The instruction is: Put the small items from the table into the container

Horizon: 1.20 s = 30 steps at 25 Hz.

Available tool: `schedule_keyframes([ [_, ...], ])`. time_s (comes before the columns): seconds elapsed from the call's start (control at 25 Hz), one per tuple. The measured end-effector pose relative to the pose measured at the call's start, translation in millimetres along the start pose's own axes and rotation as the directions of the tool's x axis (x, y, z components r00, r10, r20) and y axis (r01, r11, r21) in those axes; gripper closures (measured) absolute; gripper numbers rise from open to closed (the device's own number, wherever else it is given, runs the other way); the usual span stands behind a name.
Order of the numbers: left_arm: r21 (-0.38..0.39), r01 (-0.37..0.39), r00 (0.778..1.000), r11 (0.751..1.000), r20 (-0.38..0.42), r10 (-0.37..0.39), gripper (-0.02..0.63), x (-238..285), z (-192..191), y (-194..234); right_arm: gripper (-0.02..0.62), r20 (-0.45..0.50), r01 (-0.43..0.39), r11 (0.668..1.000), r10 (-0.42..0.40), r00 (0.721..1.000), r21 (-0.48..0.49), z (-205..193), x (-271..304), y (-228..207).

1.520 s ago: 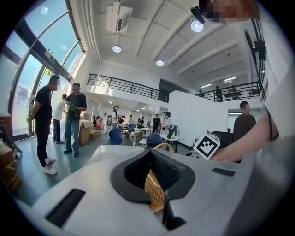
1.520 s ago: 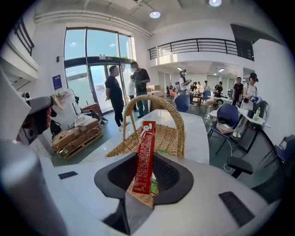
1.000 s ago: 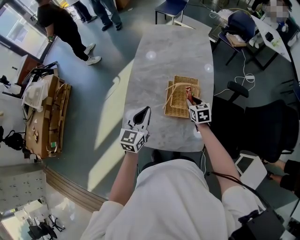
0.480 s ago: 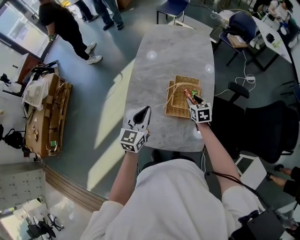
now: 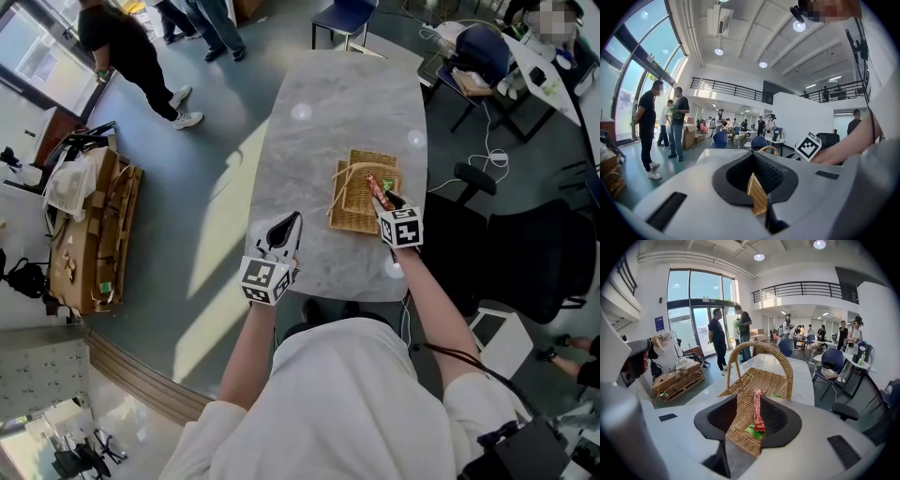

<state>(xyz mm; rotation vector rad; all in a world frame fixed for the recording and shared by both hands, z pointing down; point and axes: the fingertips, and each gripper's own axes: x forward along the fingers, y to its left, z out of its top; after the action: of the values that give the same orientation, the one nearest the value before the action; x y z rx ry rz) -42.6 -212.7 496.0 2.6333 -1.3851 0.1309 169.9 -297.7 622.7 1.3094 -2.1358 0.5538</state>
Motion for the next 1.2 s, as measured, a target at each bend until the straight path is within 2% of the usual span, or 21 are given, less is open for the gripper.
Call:
schedule_keyframes([
  [0.28,0.022,0.01,1.0,1.0,-0.001,-0.01,0.598,-9.2,0.7,-9.7,0.448,0.017,-0.01,1.0,0.01,1.0,-0.009,0.4,-9.8,7.3],
  [0.4,0.016,0.008,0.999,1.0,0.033,-0.008,0.6,-16.3,4.8,-13.8,0.448,0.02,-0.017,1.0,0.017,1.0,-0.016,-1.4,-13.2,10.5],
  [0.84,0.002,-0.076,0.996,0.997,0.044,0.076,0.598,-30.2,-3.2,-39.8,0.448,0.03,-0.084,0.994,0.086,0.996,-0.067,-10.2,-28.3,13.4],
  [1.0,-0.012,-0.108,0.993,0.994,0.05,0.109,0.598,-45.3,-8.2,-37.2,0.448,0.033,-0.122,0.986,0.126,0.991,-0.11,-8.2,-31.5,34.3],
  [1.2,-0.042,-0.139,0.989,0.989,0.048,0.141,0.598,-67.0,-16.3,-16.8,0.448,0.031,-0.152,0.981,0.157,0.987,-0.118,-6.7,-30.6,66.0],
])
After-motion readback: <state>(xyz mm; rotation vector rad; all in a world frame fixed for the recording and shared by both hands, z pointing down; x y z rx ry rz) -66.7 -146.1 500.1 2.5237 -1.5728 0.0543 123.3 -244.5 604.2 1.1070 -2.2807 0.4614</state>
